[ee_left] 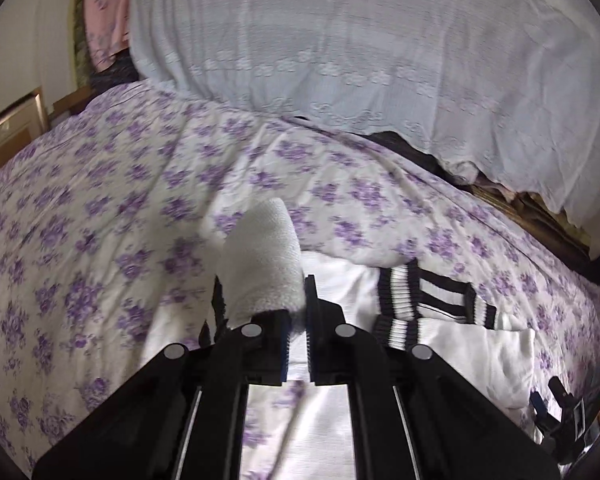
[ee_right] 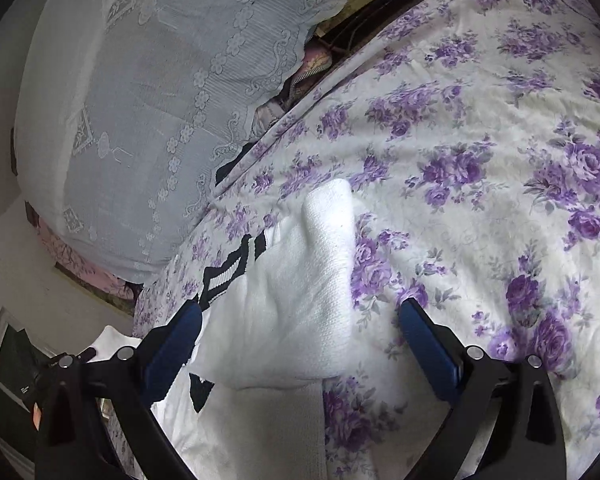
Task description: Fold small clothes
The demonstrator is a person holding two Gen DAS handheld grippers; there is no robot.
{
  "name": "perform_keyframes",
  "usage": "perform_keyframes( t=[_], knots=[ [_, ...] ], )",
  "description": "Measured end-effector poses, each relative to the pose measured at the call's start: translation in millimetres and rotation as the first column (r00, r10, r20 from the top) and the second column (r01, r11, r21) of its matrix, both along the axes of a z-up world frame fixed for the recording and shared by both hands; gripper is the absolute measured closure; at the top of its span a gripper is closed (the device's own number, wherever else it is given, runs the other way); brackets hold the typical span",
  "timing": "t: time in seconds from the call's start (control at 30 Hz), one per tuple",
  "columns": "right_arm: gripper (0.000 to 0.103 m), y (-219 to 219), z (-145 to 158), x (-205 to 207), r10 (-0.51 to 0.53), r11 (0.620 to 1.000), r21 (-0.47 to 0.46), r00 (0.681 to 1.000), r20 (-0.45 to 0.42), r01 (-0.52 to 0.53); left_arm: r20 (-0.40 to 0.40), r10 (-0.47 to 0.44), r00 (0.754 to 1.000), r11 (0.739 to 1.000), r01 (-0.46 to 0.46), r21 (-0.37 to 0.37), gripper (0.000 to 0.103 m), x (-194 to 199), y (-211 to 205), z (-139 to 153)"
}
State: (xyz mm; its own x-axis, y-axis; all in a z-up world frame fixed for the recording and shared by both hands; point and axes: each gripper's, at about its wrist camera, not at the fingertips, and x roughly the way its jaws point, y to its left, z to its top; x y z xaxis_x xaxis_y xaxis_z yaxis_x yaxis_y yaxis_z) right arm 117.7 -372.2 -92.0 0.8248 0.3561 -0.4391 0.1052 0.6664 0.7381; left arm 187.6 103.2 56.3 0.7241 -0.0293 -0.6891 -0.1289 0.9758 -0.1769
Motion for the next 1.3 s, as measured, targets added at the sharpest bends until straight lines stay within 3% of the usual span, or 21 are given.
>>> perform_keyframes(
  t=[0.13,0.37,0.67,0.87,1.0,1.03,1.07,1.1,1.17,1.23,1.3],
  knots=[
    [0.004,5.9,0.1,4.5,0.005,0.999,-0.04,1.0,-0.019,-0.006,0.012,-0.057,0.998,0.998,0.057,0.037,0.098,3.3,-37.5,3.3],
    [0.004,5.4,-2.0,5.9,0.002,0.999,-0.041,1.0,-0.022,-0.003,0.005,-0.145,0.989,0.989,0.145,0.037,0.098,13.2,-94.0,-0.1],
    [0.004,1.9,-3.1,7.0,-0.006,1.0,-0.025,1.0,-0.019,0.006,0.01,-0.264,0.965,0.964,0.264,-0.017,0.098,18.7,-173.6,-13.6],
    [0.004,-8.7,-4.0,6.3,-0.022,0.999,0.029,1.0,-0.004,0.022,-0.029,-0.336,0.941,0.941,0.337,0.014,0.098,15.1,-233.1,-47.0],
    [0.004,-13.4,-4.6,6.4,-0.032,0.998,0.052,0.999,0.001,0.032,-0.126,-0.388,0.913,0.918,0.394,0.029,0.095,12.2,-259.5,-89.6],
    [0.004,-13.5,-4.3,6.9,-0.033,0.998,0.052,0.999,0.001,0.033,-0.146,-0.397,0.906,0.912,0.407,0.049,0.087,8.9,-264.3,-98.3],
    [0.004,-14.2,-4.4,7.2,-0.034,0.998,0.052,0.999,0.001,0.034,-0.165,-0.408,0.898,0.902,0.425,0.08,0.07,4.6,-270.1,-105.7],
    [0.004,-13.8,-4.2,7.5,-0.034,0.998,0.052,0.999,0.001,0.034,-0.176,-0.426,0.887,0.888,0.448,0.107,0.059,-0.6,-275.2,-110.1],
    [0.004,-14.6,-4.3,7.9,-0.035,0.998,0.055,0.999,0.002,0.035,-0.155,-0.47,0.869,0.853,0.492,0.174,0.026,-16.4,-284.0,-111.2],
    [0.004,-14.6,-4.0,8.0,-0.036,0.998,0.057,0.999,0.003,0.035,-0.126,-0.505,0.854,0.812,0.519,0.265,0.008,-34.0,-286.1,-104.8],
    [0.004,-14.6,-3.8,8.2,-0.035,0.998,0.055,0.999,0.004,0.035,-0.106,-0.55,0.829,0.772,0.552,0.315,0.006,-49.0,-279.2,-97.0]
  ],
)
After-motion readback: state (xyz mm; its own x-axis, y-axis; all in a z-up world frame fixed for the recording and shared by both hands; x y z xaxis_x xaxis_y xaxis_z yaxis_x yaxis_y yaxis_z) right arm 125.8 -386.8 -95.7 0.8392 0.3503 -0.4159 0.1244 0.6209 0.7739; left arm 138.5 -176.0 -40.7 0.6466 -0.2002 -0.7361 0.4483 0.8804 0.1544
